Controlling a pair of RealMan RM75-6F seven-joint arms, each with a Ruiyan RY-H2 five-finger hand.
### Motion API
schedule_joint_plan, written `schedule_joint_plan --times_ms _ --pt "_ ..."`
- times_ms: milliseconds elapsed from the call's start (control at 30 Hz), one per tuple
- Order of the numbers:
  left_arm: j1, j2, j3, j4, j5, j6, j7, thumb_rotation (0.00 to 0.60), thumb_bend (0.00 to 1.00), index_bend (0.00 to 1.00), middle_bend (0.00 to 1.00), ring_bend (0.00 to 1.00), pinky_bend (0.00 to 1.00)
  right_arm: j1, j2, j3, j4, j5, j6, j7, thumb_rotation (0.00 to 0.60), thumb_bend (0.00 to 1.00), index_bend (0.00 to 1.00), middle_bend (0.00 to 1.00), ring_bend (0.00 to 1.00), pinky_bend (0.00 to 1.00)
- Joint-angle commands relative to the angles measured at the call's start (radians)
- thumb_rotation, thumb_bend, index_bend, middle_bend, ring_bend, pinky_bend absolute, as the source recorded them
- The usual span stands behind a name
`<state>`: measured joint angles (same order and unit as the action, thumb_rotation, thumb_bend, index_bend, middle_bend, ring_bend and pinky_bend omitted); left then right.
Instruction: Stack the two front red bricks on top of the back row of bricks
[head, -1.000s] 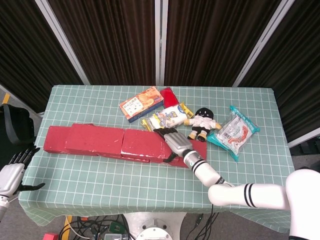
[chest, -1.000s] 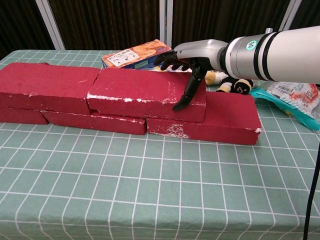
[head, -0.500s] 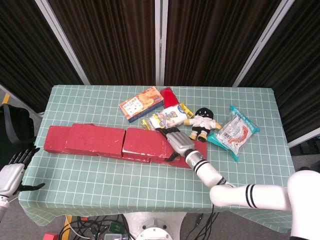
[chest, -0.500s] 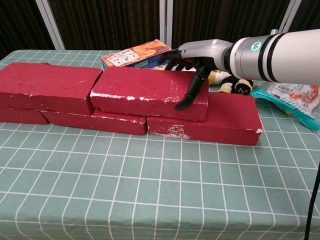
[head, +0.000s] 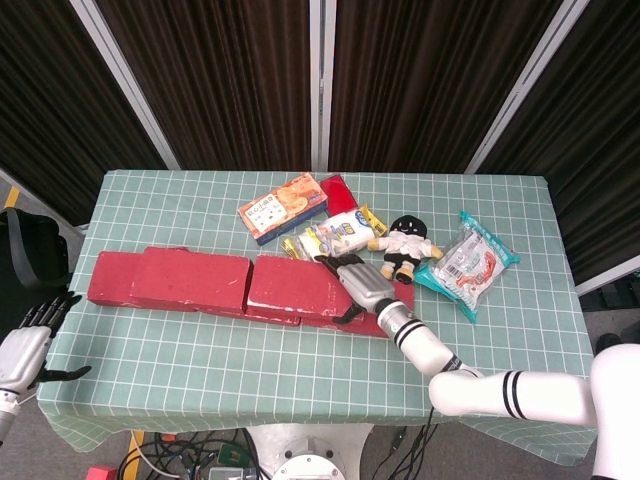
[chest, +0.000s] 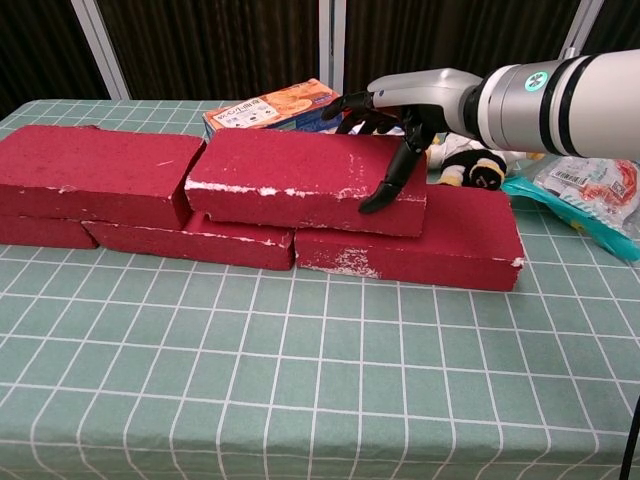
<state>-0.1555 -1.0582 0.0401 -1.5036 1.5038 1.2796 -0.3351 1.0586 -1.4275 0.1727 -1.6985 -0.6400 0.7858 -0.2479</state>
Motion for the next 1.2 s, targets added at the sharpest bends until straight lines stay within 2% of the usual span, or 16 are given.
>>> schedule_joint_plan --times_ms 33,1200 --pt "0.0 0.0 0.0 -0.001 0.0 -0.001 0.001 0.6 0.03 0.02 0.0 0.0 0.0 -0.006 0.0 0.0 -0.002 -0.011 -0.001 0.009 0.6 0.12 0.0 0.16 0.1 0.0" --pt "0.004 -0.001 0.002 0.012 0.0 0.003 -0.016 0.6 0.03 0.02 0.0 0.0 0.0 0.014 -0.053 0.004 0.046 0.01 -0.019 0.011 0.6 0.13 0.0 0.16 0.1 0.0"
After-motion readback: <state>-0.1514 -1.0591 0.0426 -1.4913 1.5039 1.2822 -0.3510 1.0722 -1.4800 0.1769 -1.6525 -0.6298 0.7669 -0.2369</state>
